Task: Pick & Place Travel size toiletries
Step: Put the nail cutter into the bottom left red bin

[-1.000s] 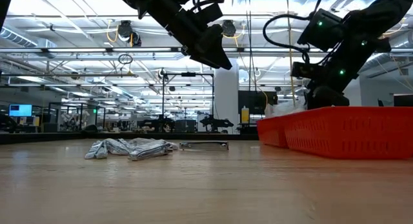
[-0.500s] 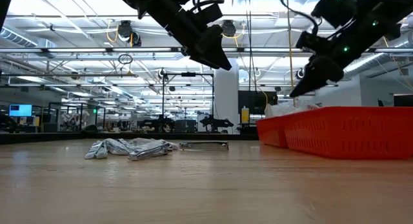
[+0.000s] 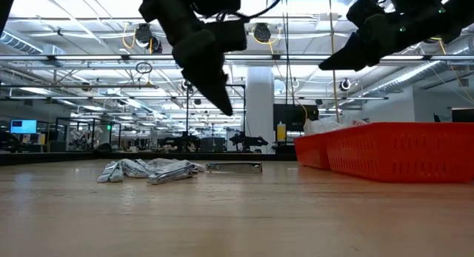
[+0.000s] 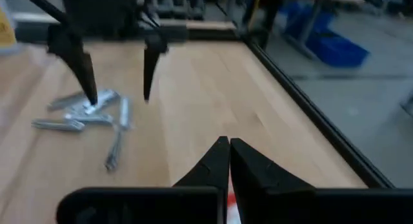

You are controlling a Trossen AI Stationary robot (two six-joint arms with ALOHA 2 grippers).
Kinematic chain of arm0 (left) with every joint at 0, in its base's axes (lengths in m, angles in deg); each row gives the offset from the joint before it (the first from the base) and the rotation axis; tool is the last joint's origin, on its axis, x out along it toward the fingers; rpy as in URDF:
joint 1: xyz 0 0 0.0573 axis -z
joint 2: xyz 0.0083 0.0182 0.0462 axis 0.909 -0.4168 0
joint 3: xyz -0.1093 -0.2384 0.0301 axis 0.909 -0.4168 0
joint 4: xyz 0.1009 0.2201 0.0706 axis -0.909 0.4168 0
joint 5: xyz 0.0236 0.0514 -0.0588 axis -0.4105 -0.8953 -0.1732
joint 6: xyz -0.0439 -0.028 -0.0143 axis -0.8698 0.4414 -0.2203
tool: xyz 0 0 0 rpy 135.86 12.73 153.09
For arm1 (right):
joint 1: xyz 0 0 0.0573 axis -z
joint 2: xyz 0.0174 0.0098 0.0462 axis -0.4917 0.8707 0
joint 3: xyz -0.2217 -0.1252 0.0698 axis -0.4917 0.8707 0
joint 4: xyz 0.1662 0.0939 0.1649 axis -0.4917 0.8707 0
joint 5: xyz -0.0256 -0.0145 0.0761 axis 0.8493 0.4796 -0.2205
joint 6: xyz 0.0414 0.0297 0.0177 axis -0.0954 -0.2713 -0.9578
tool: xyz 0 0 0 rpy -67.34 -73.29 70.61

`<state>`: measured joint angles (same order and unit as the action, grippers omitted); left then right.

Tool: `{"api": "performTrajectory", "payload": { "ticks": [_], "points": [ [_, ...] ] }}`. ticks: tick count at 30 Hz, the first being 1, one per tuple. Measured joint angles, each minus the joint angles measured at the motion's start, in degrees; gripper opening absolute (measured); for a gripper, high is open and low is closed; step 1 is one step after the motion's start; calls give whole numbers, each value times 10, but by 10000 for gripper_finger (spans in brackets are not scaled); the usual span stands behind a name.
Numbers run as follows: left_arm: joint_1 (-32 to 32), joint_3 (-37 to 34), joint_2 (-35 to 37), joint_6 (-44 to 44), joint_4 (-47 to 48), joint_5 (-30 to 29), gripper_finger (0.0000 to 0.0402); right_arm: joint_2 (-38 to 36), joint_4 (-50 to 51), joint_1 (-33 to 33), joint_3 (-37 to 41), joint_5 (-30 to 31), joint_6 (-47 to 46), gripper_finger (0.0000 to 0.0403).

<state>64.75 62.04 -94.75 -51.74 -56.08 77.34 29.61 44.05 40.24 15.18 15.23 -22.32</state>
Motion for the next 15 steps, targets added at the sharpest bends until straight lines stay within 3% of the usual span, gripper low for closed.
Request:
{"api": "performTrajectory", "payload": {
  "ticks": [4,7,11,15],
  "points": [
    [8,0,-28,35,-47,0,308,1,-104,-4,42,-25,7,17],
    [5,0,-56,36,-43,1,308,2,-205,-12,84,-85,-8,40],
    [8,0,-87,17,-38,3,308,0,-341,-35,135,-136,-31,92],
    [13,0,-109,8,-24,3,308,1,-416,-72,160,-136,-28,146]
  ]
}}
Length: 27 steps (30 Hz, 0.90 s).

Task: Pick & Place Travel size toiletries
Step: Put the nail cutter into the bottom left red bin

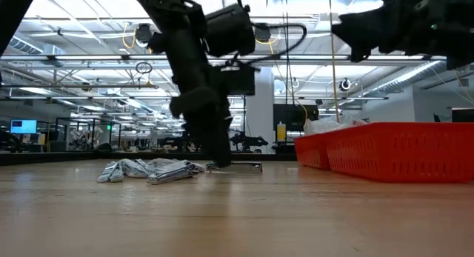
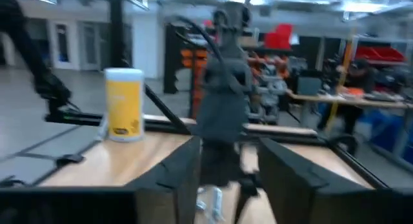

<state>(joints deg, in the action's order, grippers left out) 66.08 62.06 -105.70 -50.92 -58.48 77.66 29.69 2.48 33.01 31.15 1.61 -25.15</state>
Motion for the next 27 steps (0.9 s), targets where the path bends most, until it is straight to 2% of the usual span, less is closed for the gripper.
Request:
{"api": "performTrajectory", "payload": {
  "ticks": [3,6,10,13,18,27],
  "points": [
    [3,0,-9,-5,24,1,308,0,-14,-25,0,2,8,175],
    [5,1,-10,-11,40,-5,308,0,-28,-42,-4,11,19,187],
    [6,2,-12,-9,41,-21,302,0,-40,-55,-4,36,29,184],
    [6,2,-13,-3,42,-19,279,0,-39,-57,-4,35,30,175],
    [5,2,-13,-10,46,0,204,0,-39,-57,-4,35,30,160],
    [-2,1,-15,-19,57,3,29,0,-22,-57,-4,35,30,150]
  ]
}}
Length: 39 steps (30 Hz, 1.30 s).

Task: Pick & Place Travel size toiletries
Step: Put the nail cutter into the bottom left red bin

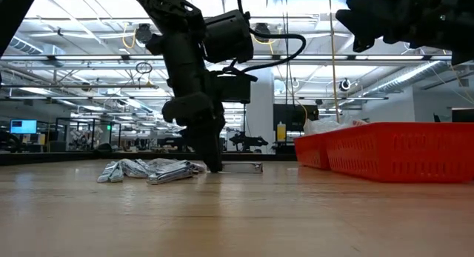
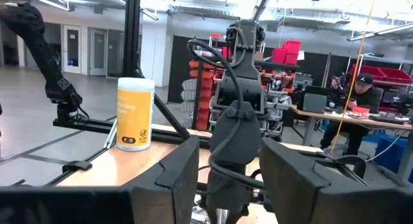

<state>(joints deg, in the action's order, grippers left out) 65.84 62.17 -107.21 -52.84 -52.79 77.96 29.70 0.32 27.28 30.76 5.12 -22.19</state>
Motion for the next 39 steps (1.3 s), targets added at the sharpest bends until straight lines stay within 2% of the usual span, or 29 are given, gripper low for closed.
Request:
{"api": "performTrajectory", "payload": {
  "ticks": [2,8,11,14,17,22,27,31,39],
  "points": [
    [-3,0,-1,1,0,-6,11,0,0,0,0,0,0,150],
    [-2,-2,11,17,2,-19,7,0,11,0,-1,0,0,146],
    [0,-5,43,28,15,-25,9,0,20,0,-1,7,2,144],
    [-3,-3,91,47,-13,-33,6,0,28,0,-1,40,9,143],
    [-13,-21,130,74,-98,-10,6,0,44,0,-1,80,19,143],
    [-42,-94,163,112,-356,90,5,0,69,1,-1,137,36,142],
    [-67,-139,145,83,-590,98,5,6,63,1,-1,163,45,142],
    [-67,-134,124,81,-652,110,8,31,33,1,-1,162,40,152],
    [-67,-107,84,60,-662,112,9,124,-101,1,-1,161,39,203]
  ]
}}
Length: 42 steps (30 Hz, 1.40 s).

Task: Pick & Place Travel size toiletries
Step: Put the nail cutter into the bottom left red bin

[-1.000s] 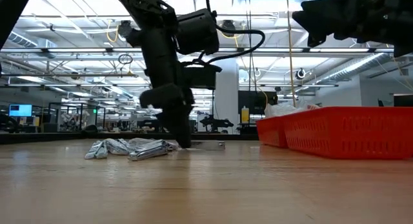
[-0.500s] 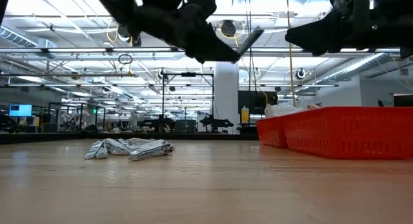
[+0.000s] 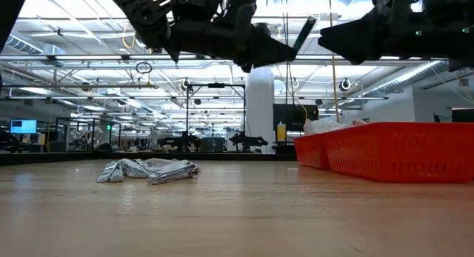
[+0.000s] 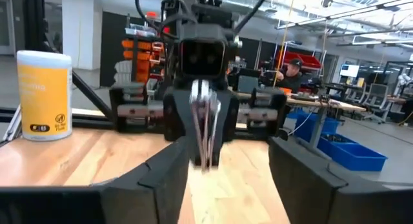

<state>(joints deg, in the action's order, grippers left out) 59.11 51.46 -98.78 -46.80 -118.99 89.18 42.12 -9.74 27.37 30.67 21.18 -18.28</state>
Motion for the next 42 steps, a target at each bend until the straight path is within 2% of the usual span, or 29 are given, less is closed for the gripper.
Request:
{"api": "performTrajectory", "payload": {
  "ticks": [7,12,16,22,30,35,38,42],
  "points": [
    [-1,16,-17,2,4,0,7,74,-95,2,0,-14,4,213],
    [-6,16,-17,-1,4,-1,7,98,-100,2,-18,-44,5,199],
    [-9,16,-17,-4,14,1,10,117,-96,2,-34,-44,6,184],
    [-8,16,-17,-4,24,3,7,132,-98,2,-39,-42,28,144],
    [-7,16,-17,-3,29,3,17,132,-98,3,-39,-41,50,46],
    [-7,16,-17,-3,29,1,7,132,-96,3,-39,-41,57,41],
    [-3,16,-16,-28,34,-29,41,126,-82,3,-39,-39,58,41],
    [12,16,9,-26,91,-107,124,92,17,2,-62,-39,51,41]
  ]
}}
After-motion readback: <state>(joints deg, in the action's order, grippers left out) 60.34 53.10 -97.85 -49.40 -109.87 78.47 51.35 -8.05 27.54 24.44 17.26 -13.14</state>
